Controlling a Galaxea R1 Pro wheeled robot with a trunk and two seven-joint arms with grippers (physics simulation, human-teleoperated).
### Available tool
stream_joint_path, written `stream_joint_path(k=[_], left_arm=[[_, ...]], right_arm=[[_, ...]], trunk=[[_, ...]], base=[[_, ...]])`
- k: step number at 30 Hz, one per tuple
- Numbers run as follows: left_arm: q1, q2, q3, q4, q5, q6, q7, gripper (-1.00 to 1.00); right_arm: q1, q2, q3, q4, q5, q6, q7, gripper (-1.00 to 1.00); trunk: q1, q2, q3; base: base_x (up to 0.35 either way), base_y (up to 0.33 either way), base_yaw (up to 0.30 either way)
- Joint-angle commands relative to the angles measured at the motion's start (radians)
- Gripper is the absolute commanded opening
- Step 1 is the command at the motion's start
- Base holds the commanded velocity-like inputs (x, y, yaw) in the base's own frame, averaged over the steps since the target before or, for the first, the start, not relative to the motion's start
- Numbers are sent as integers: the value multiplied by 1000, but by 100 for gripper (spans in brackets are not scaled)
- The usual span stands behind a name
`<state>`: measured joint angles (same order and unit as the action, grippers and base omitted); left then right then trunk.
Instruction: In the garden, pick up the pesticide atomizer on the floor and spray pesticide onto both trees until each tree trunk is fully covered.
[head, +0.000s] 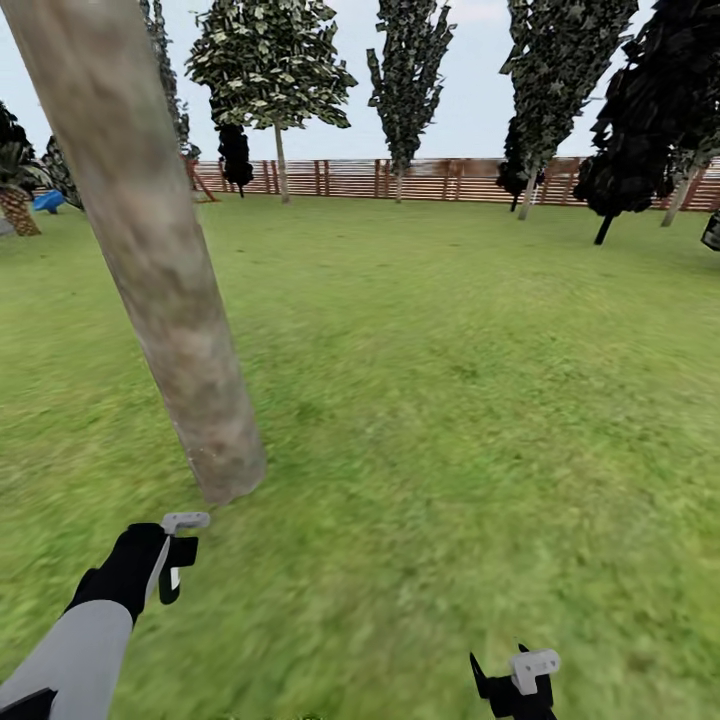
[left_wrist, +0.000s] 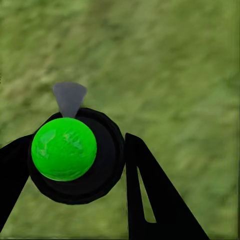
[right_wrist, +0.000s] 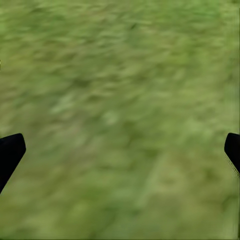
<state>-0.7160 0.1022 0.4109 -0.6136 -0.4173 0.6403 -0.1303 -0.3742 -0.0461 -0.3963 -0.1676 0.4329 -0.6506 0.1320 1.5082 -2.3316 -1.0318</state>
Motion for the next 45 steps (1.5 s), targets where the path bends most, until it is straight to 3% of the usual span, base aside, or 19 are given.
stream_joint_path(k=[1, 18, 24, 28, 30, 33, 34, 35, 36, 37, 38, 40, 41, 43, 44, 45], left_arm=[[-1, -2, 5, -1, -11, 3, -9, -100], [-1, -14, 5, -1, -11, 2, -13, -100], [-7, -19, 1, -31, -11, 3, -21, -100], [-18, -71, -7, -37, -13, 6, -24, -100], [-33, -83, -13, -38, -13, 9, -24, -100], [-92, -56, -15, -36, -18, 16, -24, -100], [-103, -35, -14, -36, -17, 17, -23, -100], [-115, 14, -13, -35, -14, 19, -23, -100], [-121, 30, -14, -35, -13, 20, -23, -100], [-122, 28, -15, -35, -13, 20, -23, -100], [-123, 11, -15, -34, -13, 20, -24, -100], [-124, -41, -26, -33, -16, 20, -26, -100], [-127, -60, -53, -34, -17, 23, -27, -100], [-154, -60, -78, -35, -18, 44, -38, -100], [-178, -44, -85, -35, -20, 67, -61, -100], [-201, -5, -89, -36, -20, 87, -105, -100]], right_arm=[[0, 0, -9, 0, 1, -3, 9, 100], [0, 0, -9, 0, 1, -3, 9, 100], [0, -1, -9, 0, 1, -3, 9, 100], [0, -1, -9, 0, 1, -3, 9, 100], [0, -1, -9, 0, 1, -3, 9, 100], [0, -1, -9, 0, 1, -3, 9, 100], [-1, -1, -9, 0, 1, -3, 9, 100], [0, -1, -9, 0, 1, -3, 9, 100], [0, -1, -9, 0, 1, -3, 9, 100], [0, -1, -9, 0, 1, -3, 9, 100], [0, -1, -9, 0, 1, -3, 9, 100], [0, -1, -9, 0, 1, -3, 9, 100], [0, -1, -9, 0, 1, -3, 9, 100], [0, -1, -9, 0, 1, -3, 9, 100], [0, -1, -9, 0, 1, -3, 9, 100], [-1, -1, -9, 0, 1, -3, 9, 100]], trunk=[[0, 0, -1], [0, 0, -1], [0, 0, -1], [0, 0, -1], [0, 0, -1], [0, 0, -1], [0, 0, -1], [0, 0, -1], [0, 0, -1], [0, 0, -1], [0, 0, -1], [0, 0, -1], [0, 0, -1], [0, 0, -1], [0, 0, -1], [0, 0, -1]], base=[[0, -271, 277], [84, -266, 270], [102, -138, 52], [5, -6, 2], [0, -1, 0], [0, 0, 0], [0, 0, 0], [0, 0, 0], [0, 0, 0], [0, 0, 0], [0, 0, 0], [0, 0, 0], [0, 0, 0], [0, 0, 0], [0, 0, 0], [0, 0, 0]])
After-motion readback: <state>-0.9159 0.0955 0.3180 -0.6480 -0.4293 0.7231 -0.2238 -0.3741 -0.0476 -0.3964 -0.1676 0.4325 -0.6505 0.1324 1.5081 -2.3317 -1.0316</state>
